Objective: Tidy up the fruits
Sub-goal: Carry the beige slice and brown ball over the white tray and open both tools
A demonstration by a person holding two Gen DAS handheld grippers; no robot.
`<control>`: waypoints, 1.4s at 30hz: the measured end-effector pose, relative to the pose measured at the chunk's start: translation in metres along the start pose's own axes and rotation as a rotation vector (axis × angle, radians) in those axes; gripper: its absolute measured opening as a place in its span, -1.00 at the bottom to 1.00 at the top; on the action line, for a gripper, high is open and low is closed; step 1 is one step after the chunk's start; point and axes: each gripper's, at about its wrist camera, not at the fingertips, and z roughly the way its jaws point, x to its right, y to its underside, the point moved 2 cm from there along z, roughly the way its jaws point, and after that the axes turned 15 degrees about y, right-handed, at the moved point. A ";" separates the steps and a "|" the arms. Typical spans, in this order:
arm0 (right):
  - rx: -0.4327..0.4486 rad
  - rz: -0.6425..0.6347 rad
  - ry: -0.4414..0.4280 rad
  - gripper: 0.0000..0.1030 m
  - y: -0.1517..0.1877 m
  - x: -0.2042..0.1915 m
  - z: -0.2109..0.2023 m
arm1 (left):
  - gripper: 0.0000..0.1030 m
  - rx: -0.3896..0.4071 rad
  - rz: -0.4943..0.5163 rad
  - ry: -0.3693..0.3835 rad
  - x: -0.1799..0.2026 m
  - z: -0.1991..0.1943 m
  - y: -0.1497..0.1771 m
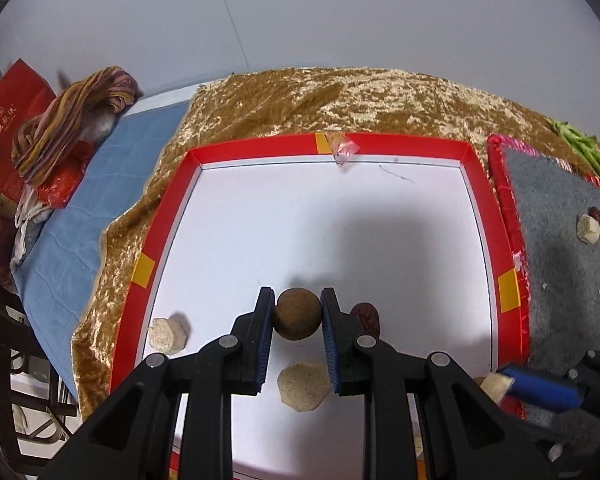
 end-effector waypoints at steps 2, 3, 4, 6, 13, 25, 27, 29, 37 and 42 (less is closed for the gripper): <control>0.001 -0.012 0.003 -0.47 0.001 -0.002 0.000 | -0.57 -0.004 0.003 -0.002 0.001 0.001 0.000; 0.002 -0.016 0.006 -0.46 0.002 -0.002 -0.001 | -0.57 -0.005 0.005 -0.004 0.002 0.002 0.000; 0.004 -0.018 0.008 -0.46 0.003 -0.002 -0.001 | -0.57 -0.006 0.007 -0.007 0.002 0.003 0.000; 0.001 -0.018 0.008 -0.46 0.003 -0.001 0.000 | -0.57 -0.011 0.010 -0.013 0.003 0.004 -0.001; -0.006 -0.031 0.017 -0.46 0.005 -0.004 0.000 | -0.57 -0.023 0.010 -0.025 0.004 0.008 0.000; 0.000 -0.046 0.018 -0.46 0.006 -0.005 0.001 | -0.57 0.008 0.042 -0.060 0.007 0.002 -0.002; -0.003 -0.044 0.017 -0.46 0.005 -0.005 0.001 | -0.57 0.008 0.043 -0.063 0.006 0.002 -0.002; -0.002 -0.046 0.020 -0.46 0.006 -0.005 0.001 | -0.57 0.009 0.044 -0.067 0.006 0.002 -0.002; 0.001 -0.053 0.018 -0.46 0.006 -0.005 0.001 | -0.57 0.009 0.046 -0.078 0.006 0.002 -0.001; -0.001 -0.061 0.022 -0.46 0.006 -0.005 0.002 | -0.57 0.006 0.049 -0.081 0.006 0.004 -0.001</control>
